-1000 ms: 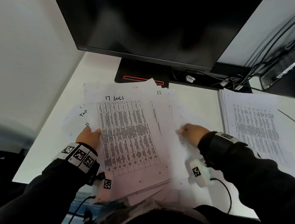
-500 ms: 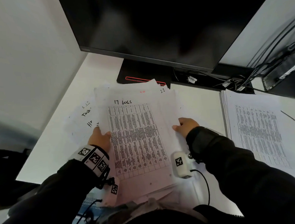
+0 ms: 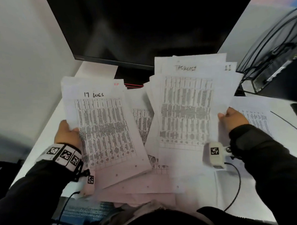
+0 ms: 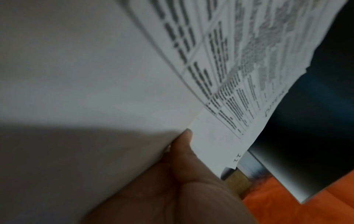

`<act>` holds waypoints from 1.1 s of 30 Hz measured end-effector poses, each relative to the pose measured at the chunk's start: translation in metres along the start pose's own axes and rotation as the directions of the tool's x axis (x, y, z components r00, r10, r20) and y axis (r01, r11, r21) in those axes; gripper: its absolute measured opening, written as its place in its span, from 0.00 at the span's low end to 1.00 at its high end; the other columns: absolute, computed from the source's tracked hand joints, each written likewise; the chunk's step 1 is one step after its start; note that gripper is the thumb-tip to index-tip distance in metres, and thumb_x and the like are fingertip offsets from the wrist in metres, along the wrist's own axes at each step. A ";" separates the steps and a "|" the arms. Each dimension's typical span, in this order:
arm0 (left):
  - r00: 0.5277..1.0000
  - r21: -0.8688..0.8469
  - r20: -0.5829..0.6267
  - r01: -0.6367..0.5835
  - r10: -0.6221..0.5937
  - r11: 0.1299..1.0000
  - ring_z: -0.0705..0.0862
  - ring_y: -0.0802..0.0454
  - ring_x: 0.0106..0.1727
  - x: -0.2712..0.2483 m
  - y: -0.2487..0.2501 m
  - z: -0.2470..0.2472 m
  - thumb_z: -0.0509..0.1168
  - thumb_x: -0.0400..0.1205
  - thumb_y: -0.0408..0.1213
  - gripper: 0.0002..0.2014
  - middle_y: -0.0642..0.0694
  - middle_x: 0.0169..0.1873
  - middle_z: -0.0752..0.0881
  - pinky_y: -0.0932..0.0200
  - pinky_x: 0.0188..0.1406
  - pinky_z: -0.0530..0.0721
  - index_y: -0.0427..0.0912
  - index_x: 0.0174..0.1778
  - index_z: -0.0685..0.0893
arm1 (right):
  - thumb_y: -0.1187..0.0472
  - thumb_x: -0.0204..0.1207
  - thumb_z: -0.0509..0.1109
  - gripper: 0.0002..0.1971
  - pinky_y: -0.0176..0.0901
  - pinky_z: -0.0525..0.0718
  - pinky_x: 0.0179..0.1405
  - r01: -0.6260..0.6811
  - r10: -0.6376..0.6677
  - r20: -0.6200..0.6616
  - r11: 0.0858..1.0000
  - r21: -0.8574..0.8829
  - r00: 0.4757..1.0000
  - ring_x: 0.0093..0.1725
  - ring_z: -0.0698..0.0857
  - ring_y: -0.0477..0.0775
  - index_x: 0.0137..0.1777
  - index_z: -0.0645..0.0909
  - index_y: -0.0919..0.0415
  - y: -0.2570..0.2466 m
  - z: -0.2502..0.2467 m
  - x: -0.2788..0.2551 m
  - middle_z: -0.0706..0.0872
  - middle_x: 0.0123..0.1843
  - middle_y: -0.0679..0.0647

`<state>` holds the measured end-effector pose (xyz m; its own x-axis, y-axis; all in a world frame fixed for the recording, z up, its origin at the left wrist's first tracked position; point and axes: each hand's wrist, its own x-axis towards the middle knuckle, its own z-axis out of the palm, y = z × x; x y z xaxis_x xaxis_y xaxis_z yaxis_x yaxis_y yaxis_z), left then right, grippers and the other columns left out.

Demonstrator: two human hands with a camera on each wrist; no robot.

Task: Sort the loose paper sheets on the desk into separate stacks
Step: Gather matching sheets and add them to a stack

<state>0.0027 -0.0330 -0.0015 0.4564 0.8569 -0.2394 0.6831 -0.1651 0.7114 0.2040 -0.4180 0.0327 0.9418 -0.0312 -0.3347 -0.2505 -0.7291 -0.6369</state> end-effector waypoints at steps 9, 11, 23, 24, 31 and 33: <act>0.983 -0.294 0.036 -0.159 0.177 0.943 0.84 0.45 0.49 -0.006 0.034 -0.003 0.59 0.81 0.32 0.11 0.48 0.49 0.85 0.55 0.48 0.77 0.52 0.54 0.76 | 0.58 0.78 0.67 0.05 0.65 0.76 0.68 0.049 -0.081 0.153 0.978 0.204 0.985 0.59 0.84 0.65 0.42 0.83 0.48 0.012 -0.001 0.012 0.88 0.55 0.58; 0.964 -0.351 0.096 -0.200 0.248 0.915 0.84 0.42 0.53 -0.019 0.050 0.003 0.59 0.81 0.28 0.12 0.45 0.51 0.85 0.52 0.54 0.79 0.48 0.57 0.76 | 0.60 0.77 0.67 0.05 0.65 0.76 0.68 0.040 -0.099 0.203 0.960 0.276 0.974 0.59 0.85 0.65 0.43 0.83 0.50 -0.002 0.014 0.003 0.88 0.56 0.58; 0.945 -0.542 0.326 0.181 0.006 0.821 0.82 0.49 0.47 -0.072 0.070 0.042 0.50 0.80 0.64 0.26 0.50 0.45 0.86 0.60 0.46 0.79 0.46 0.51 0.81 | 0.66 0.80 0.64 0.24 0.54 0.69 0.76 0.075 -0.138 0.354 0.980 0.186 0.925 0.70 0.76 0.56 0.76 0.66 0.57 -0.032 0.072 -0.038 0.77 0.69 0.50; 0.930 -0.517 0.368 0.203 0.002 0.831 0.81 0.46 0.58 -0.072 0.069 0.047 0.51 0.75 0.71 0.35 0.50 0.59 0.84 0.53 0.61 0.78 0.46 0.63 0.78 | 0.66 0.80 0.64 0.22 0.54 0.70 0.75 0.111 -0.153 0.356 0.984 0.137 0.922 0.71 0.76 0.57 0.74 0.69 0.59 -0.031 0.074 -0.039 0.78 0.69 0.51; 0.960 -0.105 0.252 -0.095 0.119 0.990 0.79 0.43 0.61 -0.062 0.062 0.044 0.58 0.85 0.39 0.15 0.47 0.53 0.80 0.54 0.56 0.74 0.41 0.66 0.71 | 0.69 0.80 0.62 0.18 0.45 0.79 0.64 0.165 -0.222 0.291 0.964 0.207 0.931 0.62 0.82 0.55 0.68 0.74 0.58 -0.040 0.056 -0.055 0.84 0.62 0.54; 0.950 -0.267 0.213 -0.171 0.231 0.948 0.80 0.48 0.60 -0.065 0.075 0.032 0.57 0.85 0.37 0.13 0.51 0.53 0.81 0.57 0.58 0.74 0.46 0.66 0.73 | 0.72 0.80 0.59 0.19 0.35 0.80 0.55 0.217 -0.291 0.230 0.929 0.299 0.929 0.59 0.82 0.51 0.68 0.74 0.57 -0.051 0.040 -0.065 0.84 0.59 0.51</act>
<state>0.0424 -0.1168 0.0468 0.7122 0.6718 -0.2036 0.4176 -0.1723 0.8921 0.1466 -0.3517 0.0588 0.8958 0.3407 -0.2854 -0.0953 -0.4799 -0.8721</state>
